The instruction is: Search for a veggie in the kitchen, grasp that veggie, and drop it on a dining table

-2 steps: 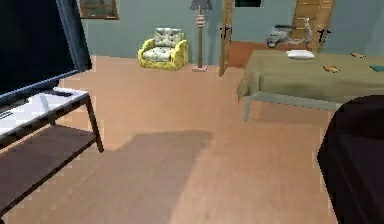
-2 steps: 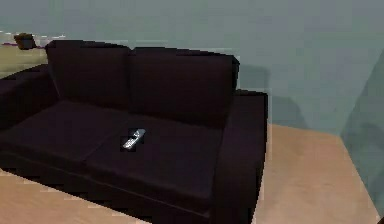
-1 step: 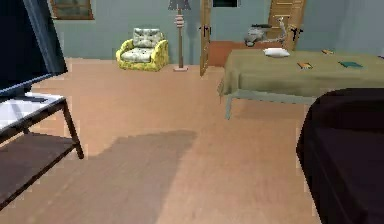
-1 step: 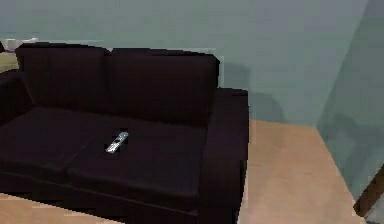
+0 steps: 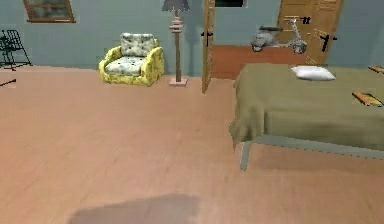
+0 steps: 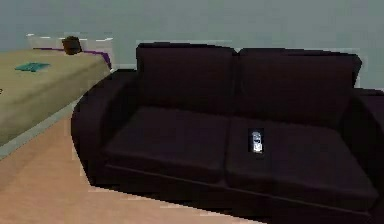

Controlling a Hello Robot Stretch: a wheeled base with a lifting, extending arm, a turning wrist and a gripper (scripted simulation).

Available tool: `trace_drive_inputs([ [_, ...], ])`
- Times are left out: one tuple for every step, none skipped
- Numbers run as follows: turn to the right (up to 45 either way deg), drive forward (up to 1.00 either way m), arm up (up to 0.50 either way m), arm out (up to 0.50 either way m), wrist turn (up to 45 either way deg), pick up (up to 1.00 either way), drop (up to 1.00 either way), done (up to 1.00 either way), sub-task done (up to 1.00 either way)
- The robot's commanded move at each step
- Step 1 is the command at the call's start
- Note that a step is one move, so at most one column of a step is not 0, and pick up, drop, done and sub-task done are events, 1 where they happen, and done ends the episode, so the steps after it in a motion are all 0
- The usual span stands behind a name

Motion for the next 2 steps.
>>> trace_drive_inputs([
  [3.0, 0.00, 0.00, 0.00, 0.0, 0.00, 0.00, 0.00, 0.00],
  [-15.0, 0.00, 0.00, 0.00, 0.0, 0.00, 0.00, 0.00, 0.00],
])
